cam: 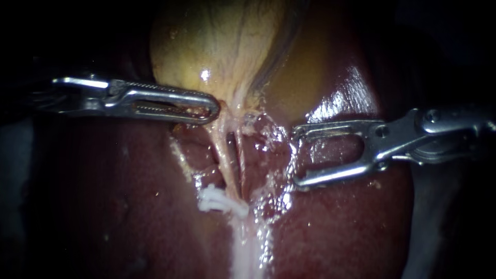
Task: Going back second clip left tube
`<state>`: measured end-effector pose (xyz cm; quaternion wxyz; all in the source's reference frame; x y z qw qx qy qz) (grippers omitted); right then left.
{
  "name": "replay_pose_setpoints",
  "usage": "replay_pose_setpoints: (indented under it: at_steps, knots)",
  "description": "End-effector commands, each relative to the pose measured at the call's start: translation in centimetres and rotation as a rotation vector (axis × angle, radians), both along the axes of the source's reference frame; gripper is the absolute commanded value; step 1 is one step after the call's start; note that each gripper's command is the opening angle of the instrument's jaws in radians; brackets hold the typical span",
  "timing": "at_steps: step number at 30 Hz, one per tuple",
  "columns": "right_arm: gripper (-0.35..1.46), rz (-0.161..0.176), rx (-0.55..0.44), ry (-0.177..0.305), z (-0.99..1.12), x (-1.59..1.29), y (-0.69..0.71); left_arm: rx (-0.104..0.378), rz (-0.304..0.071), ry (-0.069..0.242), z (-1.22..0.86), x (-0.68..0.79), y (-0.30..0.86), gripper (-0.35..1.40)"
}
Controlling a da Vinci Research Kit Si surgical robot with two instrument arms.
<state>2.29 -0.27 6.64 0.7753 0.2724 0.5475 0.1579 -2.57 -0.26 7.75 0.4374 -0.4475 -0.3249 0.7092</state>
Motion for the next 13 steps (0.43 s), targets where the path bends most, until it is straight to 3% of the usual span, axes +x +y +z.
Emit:
replay_pose_setpoints:
  at_steps: [1, 13]
  knots:
    - [0.49, 0.0, 0.0, 0.0, 0.0, 0.0, 0.0, -0.005, 0.005, -0.001, 0.01, -0.01, -0.01, -0.35]
    - [0.49, -0.001, 0.0, 0.0, 0.0, -0.01, 0.0, -0.005, 0.006, -0.002, 0.02, -0.04, -0.02, -0.35]
